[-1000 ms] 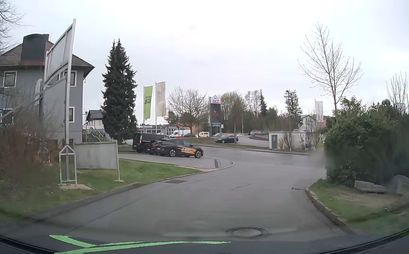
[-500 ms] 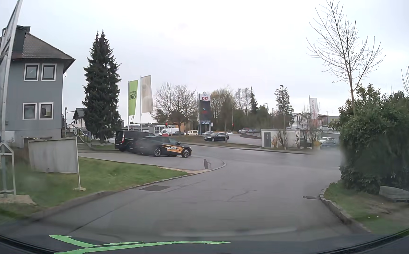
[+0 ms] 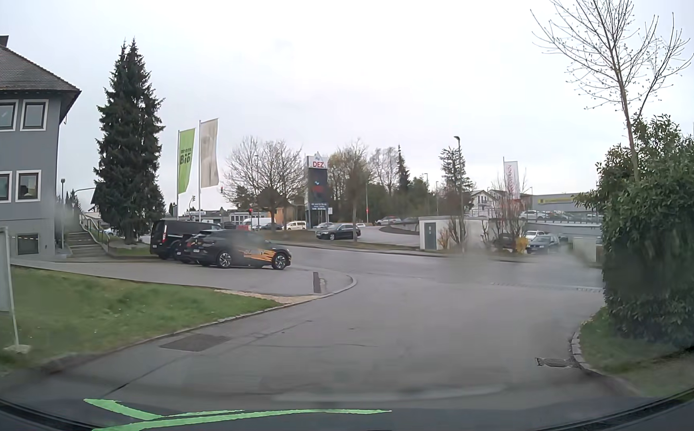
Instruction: Follow the waypoints while adhering to traffic rules and regulations
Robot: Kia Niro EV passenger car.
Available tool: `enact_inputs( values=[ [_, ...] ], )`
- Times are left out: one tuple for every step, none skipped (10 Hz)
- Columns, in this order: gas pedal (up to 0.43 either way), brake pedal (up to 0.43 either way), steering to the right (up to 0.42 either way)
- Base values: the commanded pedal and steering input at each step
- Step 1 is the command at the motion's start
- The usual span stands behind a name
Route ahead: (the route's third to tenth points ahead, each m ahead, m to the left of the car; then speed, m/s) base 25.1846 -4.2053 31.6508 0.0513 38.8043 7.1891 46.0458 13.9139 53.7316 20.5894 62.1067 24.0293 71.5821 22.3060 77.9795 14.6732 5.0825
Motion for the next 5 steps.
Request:
enact_inputs(
  values=[
    [0.000,0.000,0.127],
    [0.000,0.000,0.135],
    [0.000,0.000,0.138],
    [0.000,0.000,0.139],
    [0.000,0.000,0.150]
  ],
)
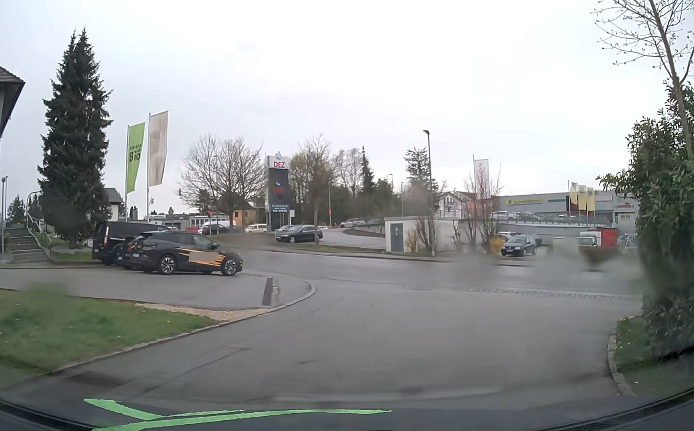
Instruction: Follow the waypoints while adhering to traffic rules and regulations
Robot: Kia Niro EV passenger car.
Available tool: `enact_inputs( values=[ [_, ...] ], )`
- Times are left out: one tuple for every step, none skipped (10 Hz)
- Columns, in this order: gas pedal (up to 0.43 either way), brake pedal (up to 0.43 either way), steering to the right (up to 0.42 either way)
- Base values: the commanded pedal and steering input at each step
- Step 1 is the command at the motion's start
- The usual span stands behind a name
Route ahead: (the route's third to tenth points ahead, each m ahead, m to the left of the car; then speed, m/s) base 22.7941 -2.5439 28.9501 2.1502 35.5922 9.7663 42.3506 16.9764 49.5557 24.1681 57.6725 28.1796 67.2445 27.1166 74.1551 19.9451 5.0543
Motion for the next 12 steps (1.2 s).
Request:
enact_inputs(
  values=[
    [0.000,0.000,0.162],
    [0.000,0.000,0.177],
    [0.000,0.000,0.188],
    [0.000,0.000,0.196],
    [0.000,0.030,0.200],
    [0.000,0.079,0.201],
    [0.000,0.116,0.201],
    [0.000,0.134,0.200],
    [0.000,0.159,0.198],
    [0.000,0.171,0.193],
    [0.000,0.195,0.186],
    [0.000,0.201,0.177]
  ],
)
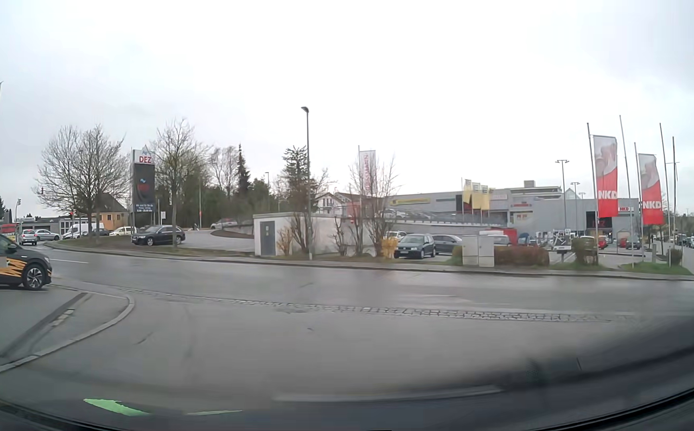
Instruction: Follow the waypoints while adhering to traffic rules and regulations
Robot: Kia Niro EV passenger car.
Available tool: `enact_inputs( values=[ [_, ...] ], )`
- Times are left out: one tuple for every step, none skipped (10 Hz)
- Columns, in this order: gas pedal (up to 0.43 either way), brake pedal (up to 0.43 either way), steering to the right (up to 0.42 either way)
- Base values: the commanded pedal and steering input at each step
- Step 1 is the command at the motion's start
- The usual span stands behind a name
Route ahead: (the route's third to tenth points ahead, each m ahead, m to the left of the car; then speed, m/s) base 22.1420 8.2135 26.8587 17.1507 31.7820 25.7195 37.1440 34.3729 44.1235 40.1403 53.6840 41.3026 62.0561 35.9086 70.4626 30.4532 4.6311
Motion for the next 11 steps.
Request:
enact_inputs(
  values=[
    [0.000,0.213,0.166],
    [0.000,0.220,0.157],
    [0.000,0.220,0.150],
    [0.000,0.232,0.145],
    [0.000,0.238,0.140],
    [0.000,0.250,0.136],
    [0.000,0.256,0.135],
    [0.000,0.262,0.135],
    [0.000,0.262,0.135],
    [0.000,0.268,0.135],
    [0.000,0.274,0.135]
  ],
)
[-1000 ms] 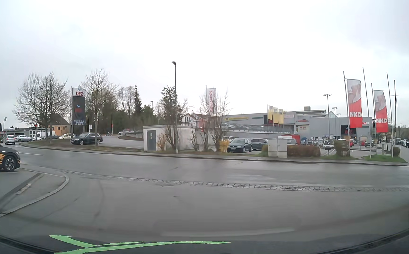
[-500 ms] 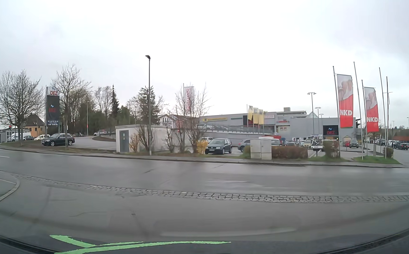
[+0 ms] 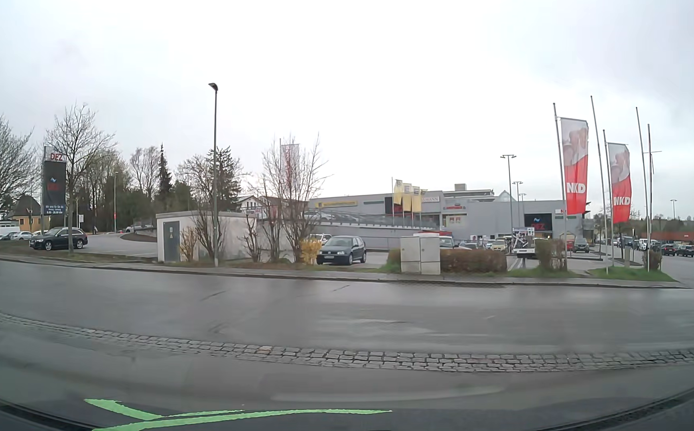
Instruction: Follow the waypoints while adhering to traffic rules and regulations
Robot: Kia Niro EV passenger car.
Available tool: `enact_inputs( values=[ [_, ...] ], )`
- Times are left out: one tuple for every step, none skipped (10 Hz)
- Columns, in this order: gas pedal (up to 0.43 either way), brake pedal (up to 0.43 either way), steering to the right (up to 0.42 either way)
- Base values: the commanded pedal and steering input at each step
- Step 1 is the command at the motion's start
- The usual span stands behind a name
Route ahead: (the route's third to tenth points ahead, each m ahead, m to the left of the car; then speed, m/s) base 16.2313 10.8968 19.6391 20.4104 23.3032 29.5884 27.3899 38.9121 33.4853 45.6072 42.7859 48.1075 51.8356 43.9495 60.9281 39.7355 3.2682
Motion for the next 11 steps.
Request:
enact_inputs(
  values=[
    [0.000,0.274,0.131],
    [0.000,0.280,0.129],
    [0.000,0.287,0.123],
    [0.000,0.287,0.118],
    [0.000,0.287,0.114],
    [0.000,0.287,0.109],
    [0.000,0.299,0.097],
    [0.000,0.293,0.087],
    [0.000,0.293,0.080],
    [0.000,0.293,0.075],
    [0.000,0.299,0.072]
  ],
)
